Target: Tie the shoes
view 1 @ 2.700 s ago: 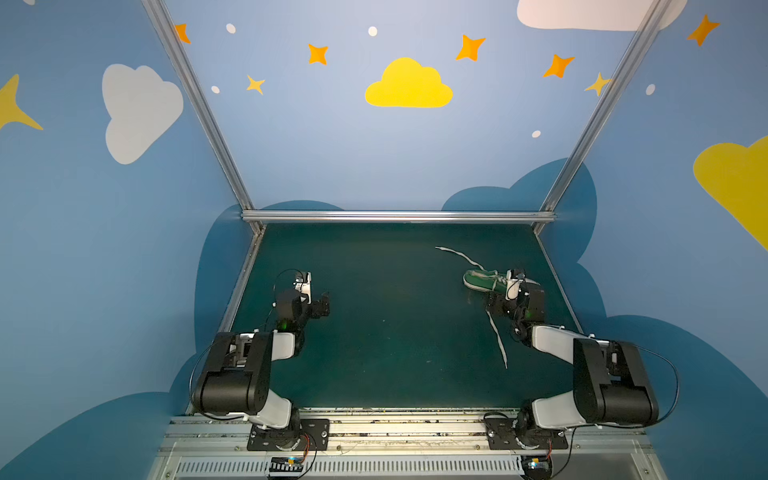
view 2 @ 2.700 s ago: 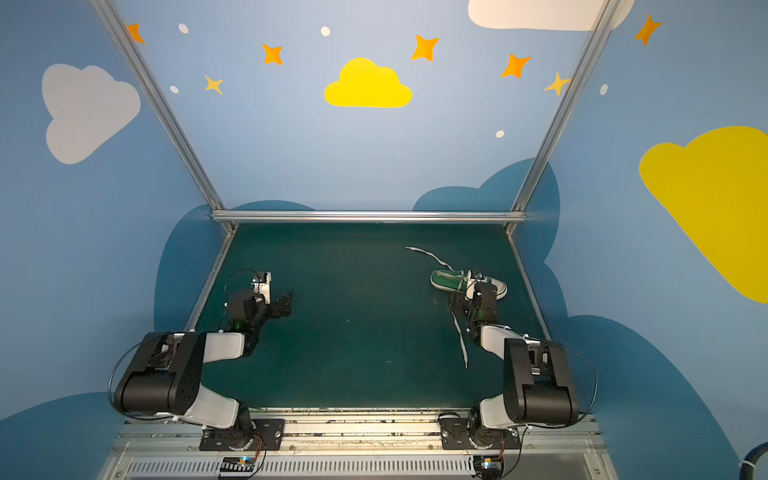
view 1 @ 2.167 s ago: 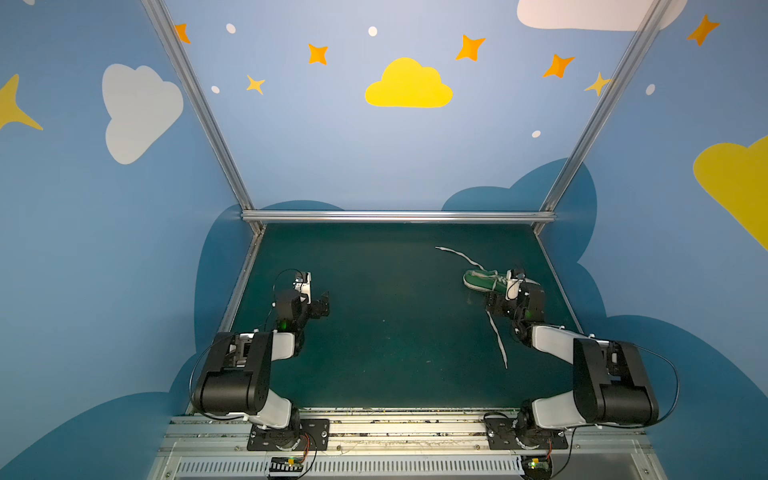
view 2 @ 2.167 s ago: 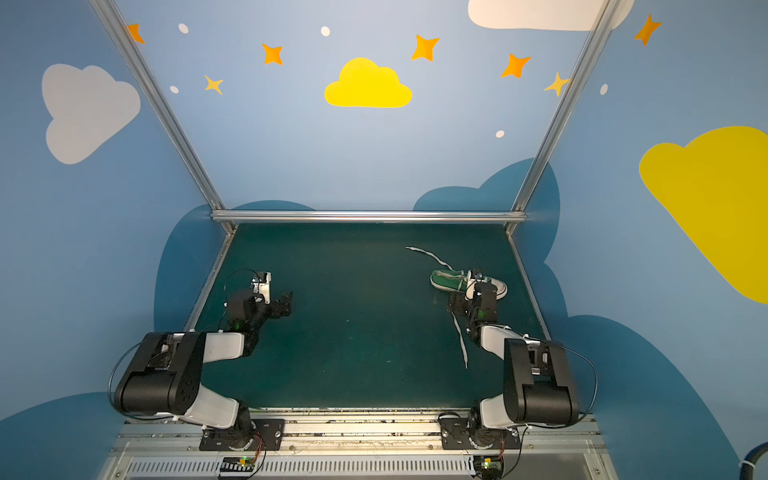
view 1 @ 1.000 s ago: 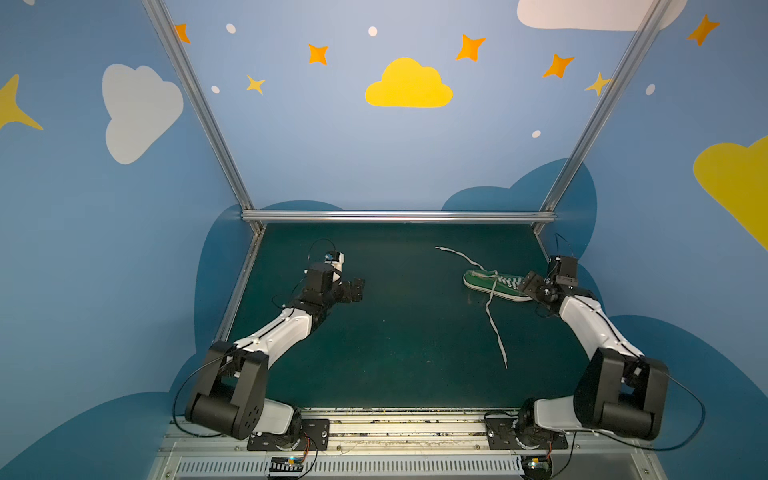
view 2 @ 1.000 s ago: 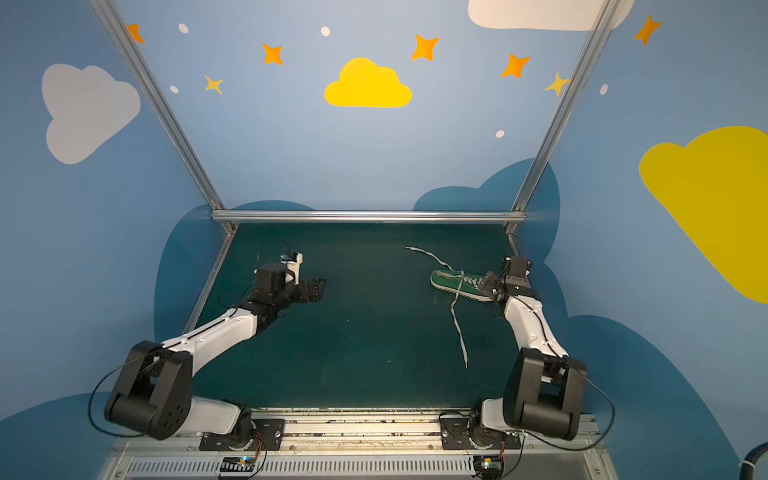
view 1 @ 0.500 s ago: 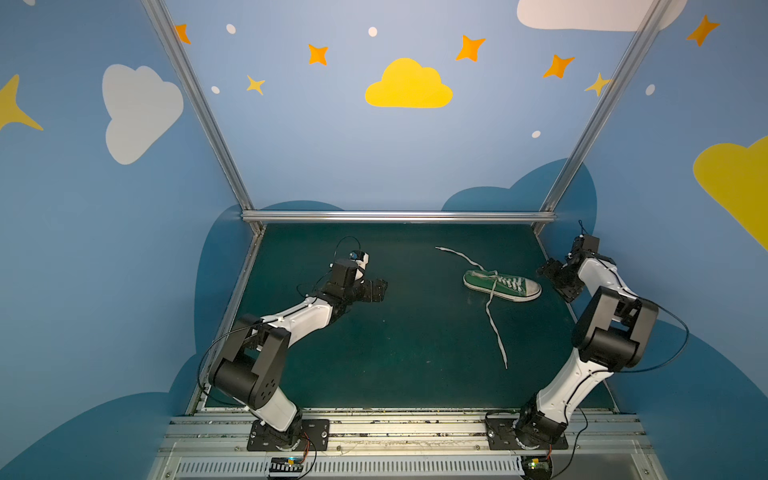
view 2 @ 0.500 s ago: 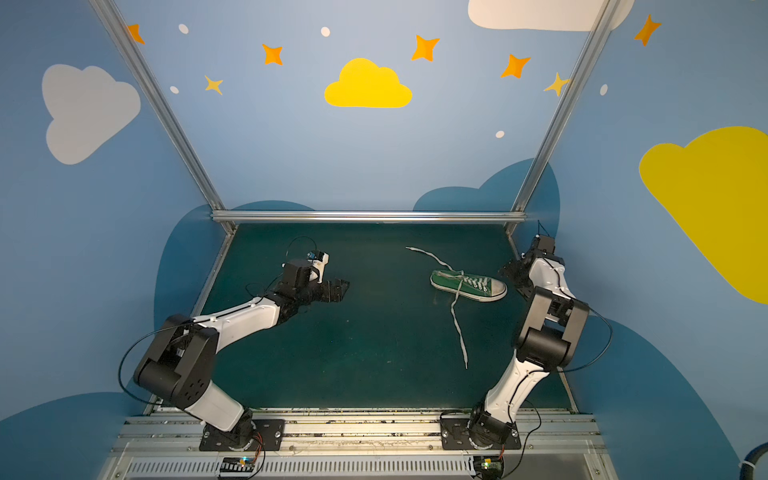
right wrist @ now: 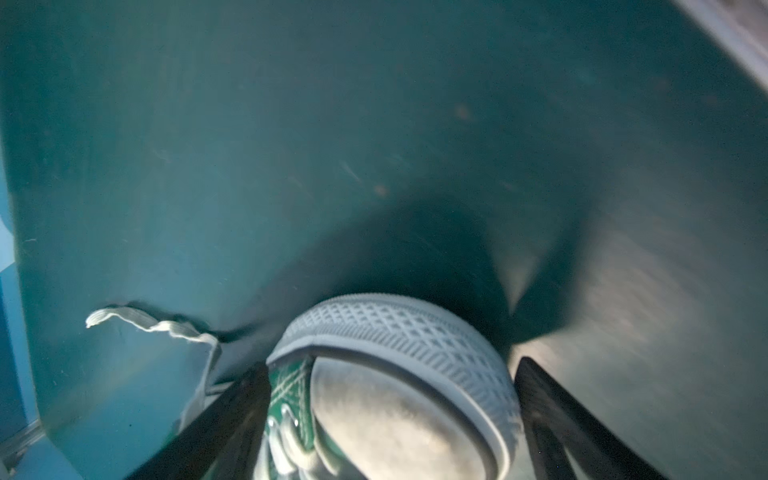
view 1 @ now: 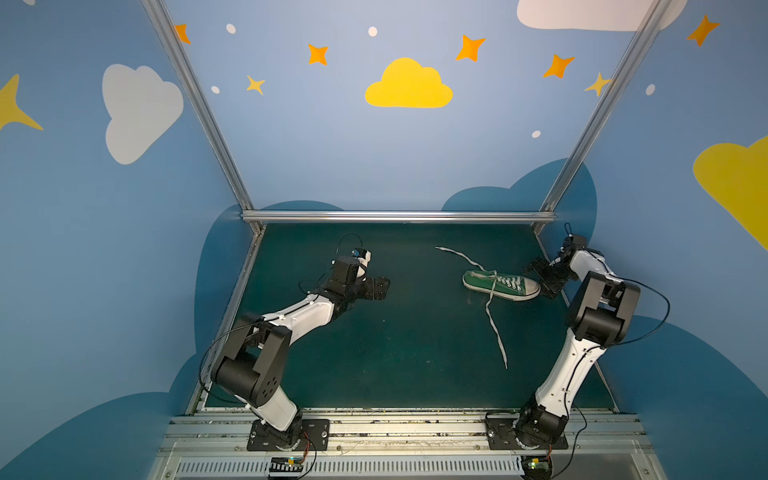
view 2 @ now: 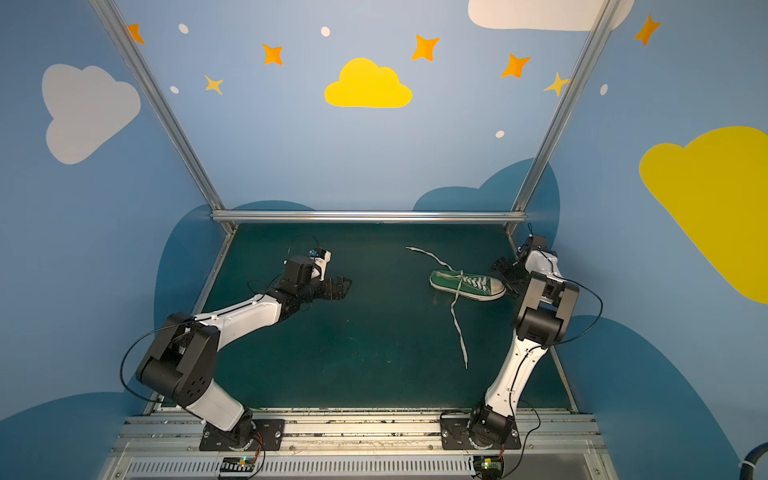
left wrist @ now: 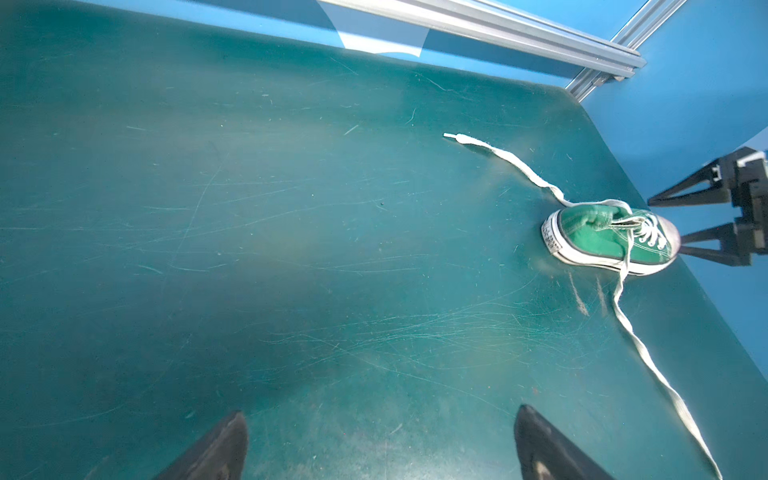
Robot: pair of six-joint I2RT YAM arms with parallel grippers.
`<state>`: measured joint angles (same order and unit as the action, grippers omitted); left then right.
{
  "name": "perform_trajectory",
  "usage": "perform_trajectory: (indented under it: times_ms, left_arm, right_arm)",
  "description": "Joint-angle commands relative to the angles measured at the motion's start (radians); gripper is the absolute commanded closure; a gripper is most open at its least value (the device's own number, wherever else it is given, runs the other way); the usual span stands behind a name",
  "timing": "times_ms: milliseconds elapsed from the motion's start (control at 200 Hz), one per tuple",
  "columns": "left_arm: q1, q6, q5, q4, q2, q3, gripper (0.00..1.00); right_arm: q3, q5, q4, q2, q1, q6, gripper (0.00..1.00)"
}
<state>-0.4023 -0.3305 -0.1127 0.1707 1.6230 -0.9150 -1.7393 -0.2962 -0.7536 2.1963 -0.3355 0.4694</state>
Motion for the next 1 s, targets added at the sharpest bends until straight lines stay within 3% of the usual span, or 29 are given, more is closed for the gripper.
perform_trajectory:
  times_ms: [0,821,996]
  left_arm:
    - [-0.003,-0.005,-0.001,-0.012,-0.021,0.010,0.01]
    - [0.007,-0.029,0.099,-0.104,-0.142,0.096,0.01]
    - [0.020,-0.036,0.096,-0.142,-0.181,0.122,0.01]
  right_arm:
    - [-0.089,-0.071,-0.066,0.051,0.057,-0.055,0.10]
    - [-0.546,-0.284,-0.249,0.325,0.534,-0.134,0.17]
    - [-0.552,-0.326,-0.244,0.335,0.612,-0.131,0.18]
